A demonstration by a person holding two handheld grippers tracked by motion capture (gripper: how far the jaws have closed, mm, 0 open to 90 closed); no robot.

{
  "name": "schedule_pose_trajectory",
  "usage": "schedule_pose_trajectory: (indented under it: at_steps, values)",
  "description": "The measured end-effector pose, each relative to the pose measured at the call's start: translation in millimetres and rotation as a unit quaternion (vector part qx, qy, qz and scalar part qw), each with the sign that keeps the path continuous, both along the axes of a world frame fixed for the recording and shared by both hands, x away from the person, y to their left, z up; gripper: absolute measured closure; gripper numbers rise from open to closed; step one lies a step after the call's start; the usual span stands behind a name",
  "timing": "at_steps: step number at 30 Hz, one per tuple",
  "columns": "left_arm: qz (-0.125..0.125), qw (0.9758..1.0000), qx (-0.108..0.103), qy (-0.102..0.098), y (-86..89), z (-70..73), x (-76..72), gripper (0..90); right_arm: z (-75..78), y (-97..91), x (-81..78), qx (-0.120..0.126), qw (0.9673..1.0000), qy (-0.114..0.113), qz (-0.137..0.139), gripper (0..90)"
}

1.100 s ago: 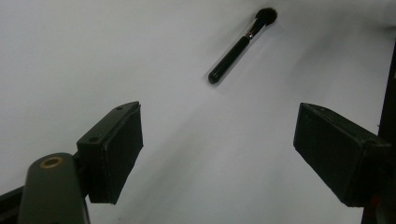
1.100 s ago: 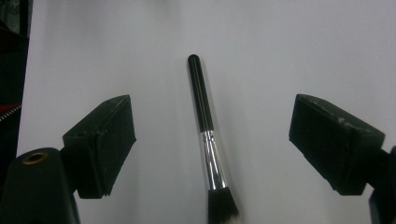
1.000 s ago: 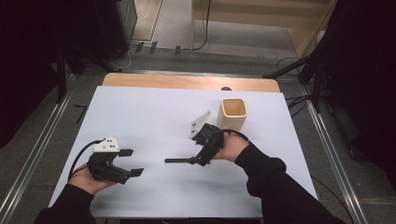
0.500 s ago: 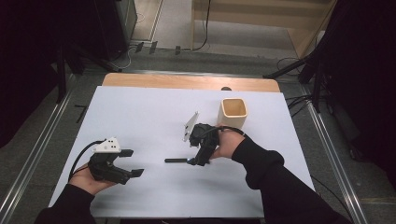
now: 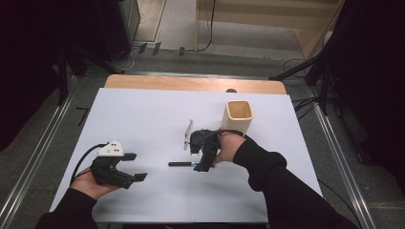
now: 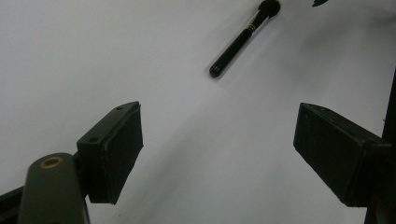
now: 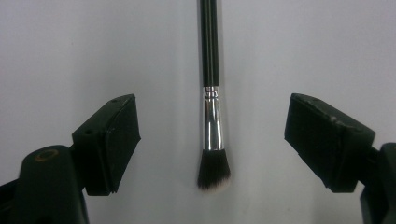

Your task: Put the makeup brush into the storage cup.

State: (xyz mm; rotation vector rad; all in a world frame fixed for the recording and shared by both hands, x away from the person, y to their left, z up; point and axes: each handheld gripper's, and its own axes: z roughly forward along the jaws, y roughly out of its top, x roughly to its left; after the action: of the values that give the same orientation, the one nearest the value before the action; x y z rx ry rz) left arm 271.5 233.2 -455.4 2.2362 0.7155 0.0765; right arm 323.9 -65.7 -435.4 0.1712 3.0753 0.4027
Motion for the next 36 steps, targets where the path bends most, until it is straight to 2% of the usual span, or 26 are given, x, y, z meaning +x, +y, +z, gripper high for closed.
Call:
schedule_pose_trajectory:
  at_steps: [12,20,22,29,32,36]
  values:
    - [-0.001,1.0000,0.000,0.001,-0.1,0.0,-0.1,16.5,-7.2,4.3,1.0,-0.010,0.9999,0.001,0.008,19.7]
    - [-0.002,1.0000,0.001,0.001,-0.2,-0.3,0.0,16.5,-14.6,6.1,1.5,-0.005,0.9999,0.010,0.006,19.7]
    - [-0.002,1.0000,0.000,0.002,-0.7,-0.8,0.0,16.5,-19.3,7.0,0.9,-0.019,0.9997,0.009,0.007,19.7]
    - [-0.004,1.0000,0.000,0.004,-0.3,-0.3,-0.1,16.6,-26.3,9.4,3.0,-0.025,0.9996,0.010,0.008,20.1]
    - [-0.003,1.0000,-0.002,0.003,-0.4,-0.5,-0.1,16.5,-31.1,11.1,3.7,-0.036,0.9992,0.016,0.003,20.2]
    - [-0.003,1.0000,-0.001,0.002,0.2,-0.4,0.1,16.5,-37.6,11.9,6.0,-0.044,0.9989,0.013,0.011,24.4]
